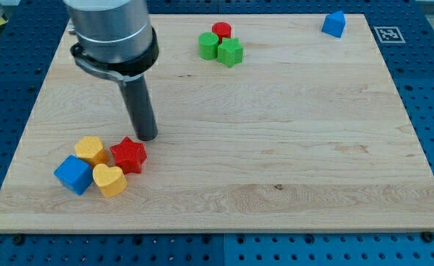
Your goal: Separate the group of blocks
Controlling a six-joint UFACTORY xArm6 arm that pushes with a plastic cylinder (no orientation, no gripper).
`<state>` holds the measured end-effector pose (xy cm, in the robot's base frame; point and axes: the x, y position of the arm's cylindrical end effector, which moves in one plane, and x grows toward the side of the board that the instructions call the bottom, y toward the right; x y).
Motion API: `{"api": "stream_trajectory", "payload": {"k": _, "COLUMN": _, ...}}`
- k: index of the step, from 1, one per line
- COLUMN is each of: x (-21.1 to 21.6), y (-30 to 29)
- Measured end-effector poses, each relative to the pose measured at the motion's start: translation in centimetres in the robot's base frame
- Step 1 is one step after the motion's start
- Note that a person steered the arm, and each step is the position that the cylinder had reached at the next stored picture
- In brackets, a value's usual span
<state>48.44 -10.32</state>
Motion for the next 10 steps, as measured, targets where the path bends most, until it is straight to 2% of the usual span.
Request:
{"api": "stream_trajectory", "payload": {"k": 1, "x": -0.1, "y": 2.2}}
{"api": "stream_trajectory", "payload": {"k": 5, "x": -1.7, "y": 4.2}}
{"api": "stream_trajectory", "payload": {"k": 7, "x": -1.7, "y": 12.3}}
{"api": "stream_trajectory", "payload": {"k": 8, "x": -1.7, "y": 13.4}}
{"api": "stream_trajectory", "payload": {"k": 10, "x": -1.7, "y": 11.2}}
